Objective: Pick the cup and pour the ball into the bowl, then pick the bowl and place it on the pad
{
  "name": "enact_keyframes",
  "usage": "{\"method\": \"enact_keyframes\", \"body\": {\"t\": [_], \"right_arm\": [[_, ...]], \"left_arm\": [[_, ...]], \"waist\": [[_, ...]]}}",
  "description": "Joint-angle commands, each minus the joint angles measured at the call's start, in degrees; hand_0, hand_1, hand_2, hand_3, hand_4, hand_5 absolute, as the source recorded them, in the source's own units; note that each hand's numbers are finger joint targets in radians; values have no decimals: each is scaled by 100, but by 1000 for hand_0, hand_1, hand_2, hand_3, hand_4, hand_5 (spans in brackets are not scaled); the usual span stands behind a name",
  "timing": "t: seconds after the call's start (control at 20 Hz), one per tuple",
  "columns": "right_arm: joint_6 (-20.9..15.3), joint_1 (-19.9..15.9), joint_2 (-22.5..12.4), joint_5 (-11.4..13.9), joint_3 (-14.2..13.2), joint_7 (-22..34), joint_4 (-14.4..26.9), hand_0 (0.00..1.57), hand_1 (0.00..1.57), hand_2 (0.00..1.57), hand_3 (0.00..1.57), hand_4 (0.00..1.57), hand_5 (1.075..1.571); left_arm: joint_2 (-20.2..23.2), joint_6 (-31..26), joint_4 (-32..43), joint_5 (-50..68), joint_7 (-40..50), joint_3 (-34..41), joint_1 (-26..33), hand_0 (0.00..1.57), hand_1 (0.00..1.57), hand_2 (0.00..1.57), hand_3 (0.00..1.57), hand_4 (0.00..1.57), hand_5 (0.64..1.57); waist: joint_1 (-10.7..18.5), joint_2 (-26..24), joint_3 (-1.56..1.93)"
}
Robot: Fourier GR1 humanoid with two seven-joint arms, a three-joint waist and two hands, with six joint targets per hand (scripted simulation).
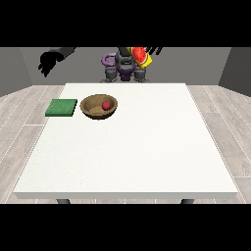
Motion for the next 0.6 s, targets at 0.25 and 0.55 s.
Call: {"method": "enact_keyframes", "body": {"t": [0.25,0.55], "right_arm": [[-450,277,590,67,-100,-626,142,0,0,0,0,747,1563],[-672,-43,754,72,-158,-937,562,0,0,0,0,737,1565]], "left_arm": [[505,-1460,-977,3462,-1293,2385,138,0,0,0,0,1054,1566],[1294,-2856,-930,4570,-1170,3074,35,0,0,0,0,1055,1558]], "waist": [[647,681,41],[983,1074,66]]}}
